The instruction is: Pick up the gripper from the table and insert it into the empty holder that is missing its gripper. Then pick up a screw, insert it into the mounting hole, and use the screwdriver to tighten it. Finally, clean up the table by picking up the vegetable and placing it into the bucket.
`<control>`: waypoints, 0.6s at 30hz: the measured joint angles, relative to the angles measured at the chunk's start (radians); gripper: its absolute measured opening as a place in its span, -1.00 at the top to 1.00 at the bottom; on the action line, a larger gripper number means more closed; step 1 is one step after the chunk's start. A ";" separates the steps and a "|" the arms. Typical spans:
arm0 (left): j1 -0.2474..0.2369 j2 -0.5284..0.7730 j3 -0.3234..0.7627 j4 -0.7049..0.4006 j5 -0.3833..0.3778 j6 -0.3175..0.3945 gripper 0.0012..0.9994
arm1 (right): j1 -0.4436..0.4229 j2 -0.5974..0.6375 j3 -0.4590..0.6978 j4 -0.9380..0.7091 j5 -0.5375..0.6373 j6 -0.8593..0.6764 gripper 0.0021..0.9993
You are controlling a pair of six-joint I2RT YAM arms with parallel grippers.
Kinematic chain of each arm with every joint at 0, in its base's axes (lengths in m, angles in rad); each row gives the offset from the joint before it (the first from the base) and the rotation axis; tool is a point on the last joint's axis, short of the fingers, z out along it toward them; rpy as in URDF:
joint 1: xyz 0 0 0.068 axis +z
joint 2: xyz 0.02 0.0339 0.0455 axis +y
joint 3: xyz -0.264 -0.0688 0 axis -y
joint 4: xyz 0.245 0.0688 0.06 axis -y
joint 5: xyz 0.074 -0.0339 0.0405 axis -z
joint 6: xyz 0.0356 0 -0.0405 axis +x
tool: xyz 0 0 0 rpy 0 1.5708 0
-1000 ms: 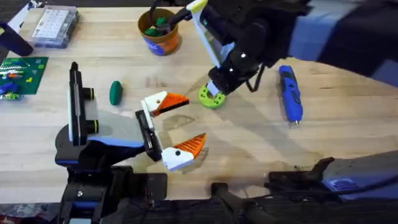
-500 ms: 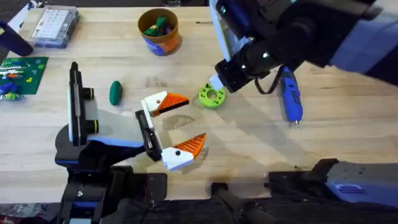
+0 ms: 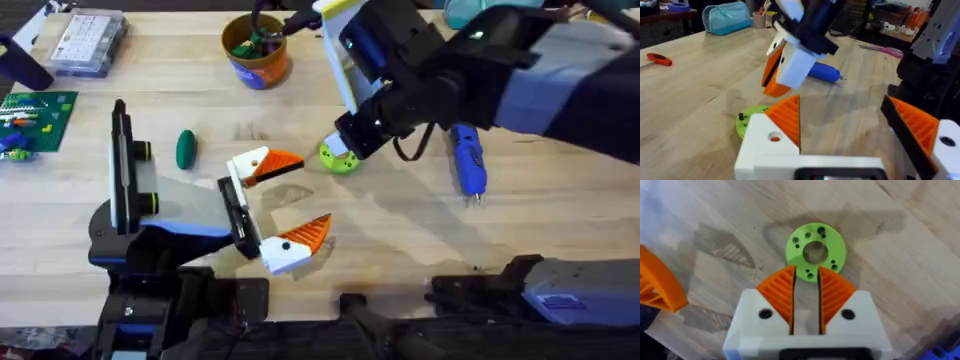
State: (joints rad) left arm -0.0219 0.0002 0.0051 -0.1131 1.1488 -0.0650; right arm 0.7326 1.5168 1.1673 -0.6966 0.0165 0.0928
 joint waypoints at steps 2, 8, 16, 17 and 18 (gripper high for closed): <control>0.000 0.000 0.000 0.000 0.000 0.000 -0.98 | 0.000 0.021 0.000 0.006 -0.014 -0.009 0.48; 0.000 0.000 0.000 0.000 0.000 0.000 -0.98 | 0.000 0.078 -0.001 0.042 -0.022 -0.018 0.48; 0.000 0.000 0.000 0.000 0.000 0.000 -0.98 | 0.000 0.102 -0.001 0.095 -0.009 -0.019 0.48; 0.000 0.000 0.000 0.000 0.000 0.000 -0.98 | 0.000 0.111 -0.001 0.101 -0.008 -0.019 0.48; 0.000 0.000 0.000 0.000 0.000 0.000 -0.98 | 0.000 0.122 -0.001 0.105 -0.007 -0.019 0.48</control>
State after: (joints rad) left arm -0.0219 0.0000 0.0051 -0.1131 1.1488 -0.0647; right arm 0.7326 1.6387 1.1667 -0.5915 0.0099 0.0734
